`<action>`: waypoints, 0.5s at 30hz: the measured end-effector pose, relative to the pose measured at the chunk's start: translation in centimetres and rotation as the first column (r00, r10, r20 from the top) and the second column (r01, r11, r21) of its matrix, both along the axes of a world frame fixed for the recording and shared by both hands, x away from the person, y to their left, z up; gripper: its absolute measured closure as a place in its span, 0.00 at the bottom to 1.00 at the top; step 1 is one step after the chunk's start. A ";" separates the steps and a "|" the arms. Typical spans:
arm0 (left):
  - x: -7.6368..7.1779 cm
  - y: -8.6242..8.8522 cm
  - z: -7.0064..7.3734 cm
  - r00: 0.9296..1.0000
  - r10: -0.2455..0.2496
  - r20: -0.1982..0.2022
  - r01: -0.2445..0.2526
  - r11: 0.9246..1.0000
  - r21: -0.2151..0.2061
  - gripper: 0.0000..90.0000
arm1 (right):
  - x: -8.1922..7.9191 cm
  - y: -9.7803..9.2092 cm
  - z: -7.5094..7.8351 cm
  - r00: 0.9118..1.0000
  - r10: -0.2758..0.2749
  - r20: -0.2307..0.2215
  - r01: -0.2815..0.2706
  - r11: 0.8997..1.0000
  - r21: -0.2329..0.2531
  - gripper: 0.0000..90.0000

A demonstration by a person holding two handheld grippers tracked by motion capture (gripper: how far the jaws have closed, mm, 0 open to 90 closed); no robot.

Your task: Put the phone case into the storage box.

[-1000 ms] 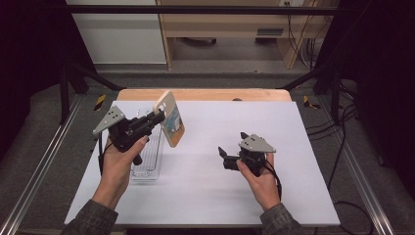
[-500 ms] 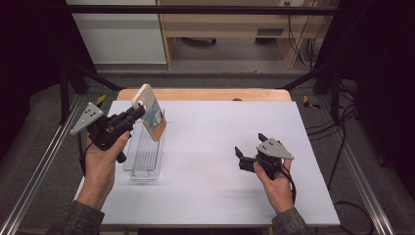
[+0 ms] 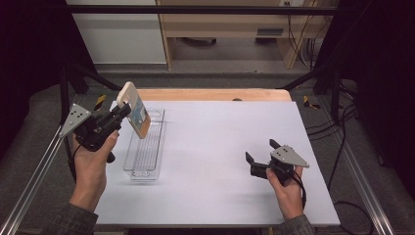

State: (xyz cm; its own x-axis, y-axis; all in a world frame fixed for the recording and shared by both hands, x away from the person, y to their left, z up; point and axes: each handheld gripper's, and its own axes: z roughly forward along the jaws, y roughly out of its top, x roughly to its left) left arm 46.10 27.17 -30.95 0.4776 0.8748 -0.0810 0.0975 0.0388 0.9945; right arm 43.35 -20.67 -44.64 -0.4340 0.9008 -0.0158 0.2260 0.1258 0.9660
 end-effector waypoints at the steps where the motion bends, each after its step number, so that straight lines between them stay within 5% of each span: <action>1: 0.0 0.0 0.0 1.000 0.006 0.000 -0.006 1.000 0.005 0.89 | -0.2 -0.2 -0.1 1.000 -0.001 -0.001 0.001 1.000 0.004 0.07; 15: 0.4 0.4 -0.3 0.998 0.056 -0.032 -0.055 0.998 0.033 0.89 | -2.3 -2.3 -1.2 0.999 -0.037 0.011 0.036 0.998 0.051 0.04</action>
State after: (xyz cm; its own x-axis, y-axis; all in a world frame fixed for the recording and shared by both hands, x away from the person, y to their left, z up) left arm 46.48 27.56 -31.23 0.4261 0.9022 -0.0671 0.1285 0.0130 0.9916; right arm 41.08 -22.94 -45.79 -0.4010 0.9157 0.0251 0.2177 0.0687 0.9736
